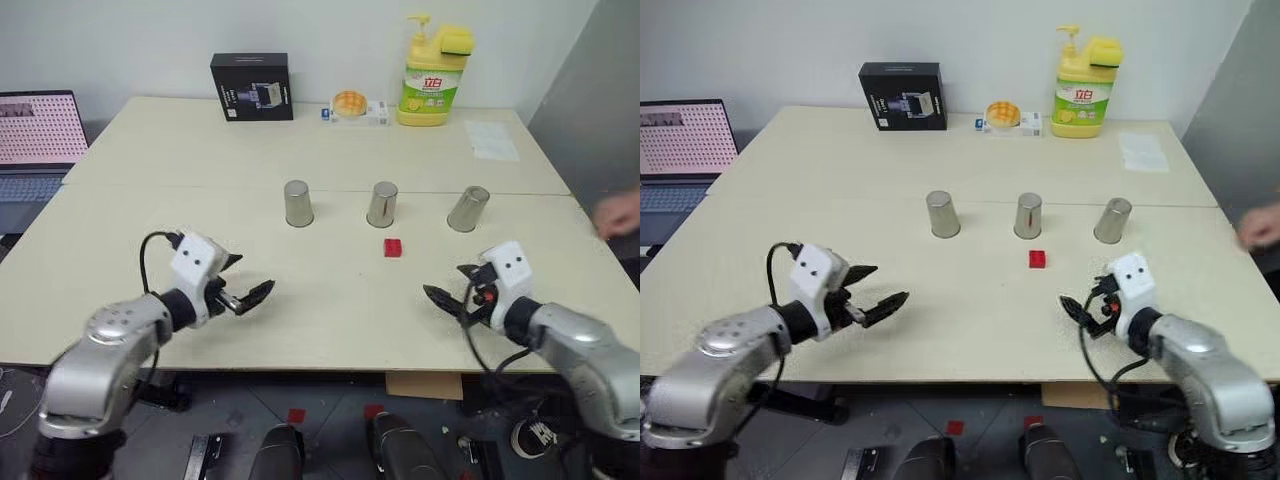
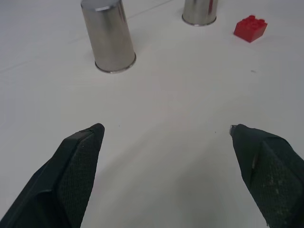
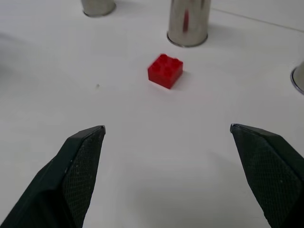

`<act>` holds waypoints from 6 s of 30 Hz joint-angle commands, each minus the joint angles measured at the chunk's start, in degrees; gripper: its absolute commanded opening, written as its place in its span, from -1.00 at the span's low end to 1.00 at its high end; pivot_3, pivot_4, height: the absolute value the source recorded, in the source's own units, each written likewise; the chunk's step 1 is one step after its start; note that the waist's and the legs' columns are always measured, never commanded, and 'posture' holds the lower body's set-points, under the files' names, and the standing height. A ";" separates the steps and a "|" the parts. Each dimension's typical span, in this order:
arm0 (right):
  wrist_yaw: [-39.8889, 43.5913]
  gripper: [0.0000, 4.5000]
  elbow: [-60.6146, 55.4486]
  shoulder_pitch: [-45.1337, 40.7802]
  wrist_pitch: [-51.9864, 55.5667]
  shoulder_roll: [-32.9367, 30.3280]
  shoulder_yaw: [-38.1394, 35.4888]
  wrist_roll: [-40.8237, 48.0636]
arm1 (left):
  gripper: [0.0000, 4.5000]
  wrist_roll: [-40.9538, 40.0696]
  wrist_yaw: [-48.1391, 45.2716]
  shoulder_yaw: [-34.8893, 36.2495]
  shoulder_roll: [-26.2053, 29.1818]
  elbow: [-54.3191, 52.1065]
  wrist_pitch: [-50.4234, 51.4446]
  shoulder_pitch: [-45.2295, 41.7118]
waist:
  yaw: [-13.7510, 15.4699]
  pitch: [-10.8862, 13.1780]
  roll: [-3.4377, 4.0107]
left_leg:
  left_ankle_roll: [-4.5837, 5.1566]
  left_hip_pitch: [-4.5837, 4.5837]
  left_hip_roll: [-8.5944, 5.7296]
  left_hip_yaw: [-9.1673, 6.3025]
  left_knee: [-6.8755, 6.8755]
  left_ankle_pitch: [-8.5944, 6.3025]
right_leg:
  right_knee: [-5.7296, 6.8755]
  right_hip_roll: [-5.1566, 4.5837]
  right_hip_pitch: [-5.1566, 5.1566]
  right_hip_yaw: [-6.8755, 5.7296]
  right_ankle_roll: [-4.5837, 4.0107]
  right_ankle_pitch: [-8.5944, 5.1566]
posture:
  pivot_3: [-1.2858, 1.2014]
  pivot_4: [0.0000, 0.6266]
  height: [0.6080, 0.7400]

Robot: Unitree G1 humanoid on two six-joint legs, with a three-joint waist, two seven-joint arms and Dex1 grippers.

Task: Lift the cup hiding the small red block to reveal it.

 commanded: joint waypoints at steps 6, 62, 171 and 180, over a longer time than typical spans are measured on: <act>-1.28 0.99 -0.06 -0.85 0.97 -1.34 -3.49 3.52 | 1.00 -1.31 -2.44 -1.27 0.93 3.69 -2.65 -4.85 | 0.06 -0.01 -0.01 | 0.00 -0.09 -0.02 0.09 -0.06 -0.01 | -0.10 -0.03 -0.01 0.03 0.01 0.01 | 0.03 -0.52 1.00; -7.84 0.99 -0.54 -0.51 -0.46 -0.64 -1.39 7.15 | 1.00 0.79 -1.79 -4.20 1.50 3.77 -6.83 -3.65 | 0.11 -0.01 -0.01 | 0.01 -0.21 -0.01 0.10 -0.02 -0.01 | 0.12 -0.01 -0.18 0.05 0.10 0.06 | 0.03 -0.52 1.00; -10.72 1.00 -3.75 -10.43 -13.06 10.82 16.19 3.37 | 0.21 23.38 33.30 -5.41 -22.67 83.88 -49.60 -47.90 | 1.38 -0.08 0.00 | 0.02 -0.05 -0.05 -0.06 0.04 0.01 | 0.16 0.03 0.10 -0.09 0.44 0.30 | 0.03 -0.52 1.00; -10.39 1.00 -3.35 -11.01 -12.39 10.49 15.67 3.29 | 0.79 20.58 31.74 -2.69 -22.57 88.48 -50.52 -47.06 | 2.22 -0.05 -0.06 | 0.02 -0.16 -0.06 -0.17 0.10 0.01 | 0.14 0.02 0.09 -0.22 0.43 0.31 | 0.03 -0.52 1.00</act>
